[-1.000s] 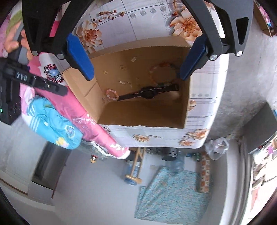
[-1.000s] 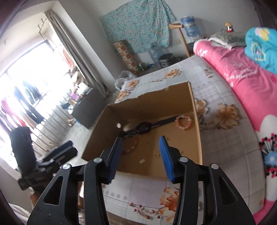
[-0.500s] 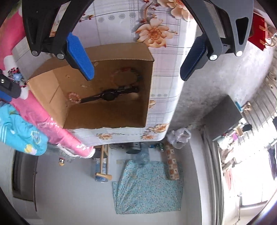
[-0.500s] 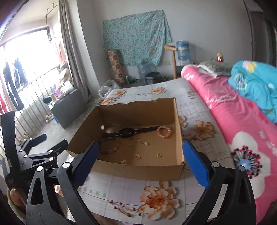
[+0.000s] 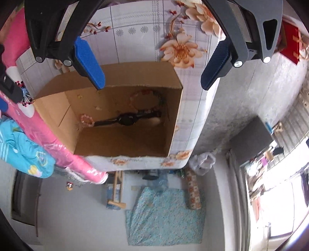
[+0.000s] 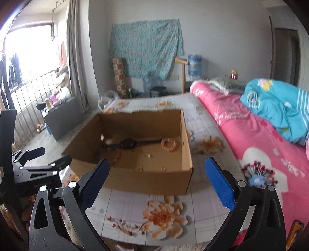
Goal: Organize jewelry
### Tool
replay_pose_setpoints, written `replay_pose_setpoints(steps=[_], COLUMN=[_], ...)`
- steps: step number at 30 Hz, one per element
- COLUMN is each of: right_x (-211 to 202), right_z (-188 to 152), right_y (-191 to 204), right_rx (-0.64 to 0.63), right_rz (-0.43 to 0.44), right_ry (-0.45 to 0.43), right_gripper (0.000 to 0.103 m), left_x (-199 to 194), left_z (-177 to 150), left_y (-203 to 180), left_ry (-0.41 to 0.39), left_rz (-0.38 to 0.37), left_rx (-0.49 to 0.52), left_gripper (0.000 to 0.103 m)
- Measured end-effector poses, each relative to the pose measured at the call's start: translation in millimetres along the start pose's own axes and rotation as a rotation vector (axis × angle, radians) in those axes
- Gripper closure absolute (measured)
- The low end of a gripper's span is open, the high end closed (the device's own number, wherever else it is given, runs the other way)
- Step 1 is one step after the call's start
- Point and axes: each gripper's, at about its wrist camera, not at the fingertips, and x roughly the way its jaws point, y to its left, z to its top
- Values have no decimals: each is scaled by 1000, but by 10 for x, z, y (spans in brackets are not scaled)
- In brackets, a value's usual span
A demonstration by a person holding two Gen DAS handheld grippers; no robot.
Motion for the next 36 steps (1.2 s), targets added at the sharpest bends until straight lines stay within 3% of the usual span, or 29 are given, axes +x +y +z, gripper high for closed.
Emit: replay_pose_setpoints(steps=[7, 11, 26, 36], right_x=[300, 445, 700, 703], right_z=[-183, -258, -264, -221], right_y=[-115, -129, 42, 51], right_rx=[94, 122, 68, 58], right_rz=[-14, -19, -25, -28], right_ry=[187, 250, 316, 309], right_gripper=[8, 8, 8, 8], left_x=[331, 452, 521, 535], left_z=[-161, -233, -177, -139], left_y=[-56, -102, -199, -208], left_ry=[192, 252, 270, 265], left_rz=[21, 34, 41, 43], left_rx=[-37, -40, -13, -19], left_gripper=[6, 6, 6, 6])
